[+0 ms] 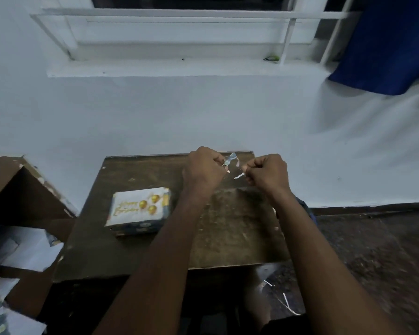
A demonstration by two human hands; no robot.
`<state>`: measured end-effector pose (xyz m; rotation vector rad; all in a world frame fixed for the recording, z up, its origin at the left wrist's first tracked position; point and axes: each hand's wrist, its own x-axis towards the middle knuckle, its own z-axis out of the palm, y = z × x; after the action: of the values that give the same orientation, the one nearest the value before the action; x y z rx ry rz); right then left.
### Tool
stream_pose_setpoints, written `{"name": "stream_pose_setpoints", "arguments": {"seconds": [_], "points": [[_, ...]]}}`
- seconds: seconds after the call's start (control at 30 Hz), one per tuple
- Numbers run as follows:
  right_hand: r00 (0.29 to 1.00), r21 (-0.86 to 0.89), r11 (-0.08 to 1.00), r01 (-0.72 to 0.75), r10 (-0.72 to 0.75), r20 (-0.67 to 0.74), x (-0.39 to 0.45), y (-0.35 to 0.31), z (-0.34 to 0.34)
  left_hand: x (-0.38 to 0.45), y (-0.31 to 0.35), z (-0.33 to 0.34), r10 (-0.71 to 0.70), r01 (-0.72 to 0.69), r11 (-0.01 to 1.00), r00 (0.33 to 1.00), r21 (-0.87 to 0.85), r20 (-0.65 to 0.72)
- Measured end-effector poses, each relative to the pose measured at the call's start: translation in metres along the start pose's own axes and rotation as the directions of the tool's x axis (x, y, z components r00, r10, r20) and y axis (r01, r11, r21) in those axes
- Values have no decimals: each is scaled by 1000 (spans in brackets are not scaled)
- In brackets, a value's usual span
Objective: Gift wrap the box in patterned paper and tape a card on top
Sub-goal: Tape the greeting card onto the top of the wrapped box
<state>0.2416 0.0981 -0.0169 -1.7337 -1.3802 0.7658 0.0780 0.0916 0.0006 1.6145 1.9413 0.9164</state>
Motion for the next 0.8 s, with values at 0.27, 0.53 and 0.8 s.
{"name": "stream_pose_setpoints", "arguments": {"seconds": [0.27, 0.53, 0.8], "points": [[988, -203, 974, -102, 76, -134, 25, 60, -77, -20, 67, 110, 87, -84, 995, 994, -49, 59], [957, -168, 961, -222, 182, -224, 38, 93, -112, -25, 88, 164, 172, -171, 985, 976, -14, 131], [943, -20, 973, -231, 218, -251, 42, 100, -113, -26, 90, 169, 167, -173, 985, 969, 15, 184]]}}
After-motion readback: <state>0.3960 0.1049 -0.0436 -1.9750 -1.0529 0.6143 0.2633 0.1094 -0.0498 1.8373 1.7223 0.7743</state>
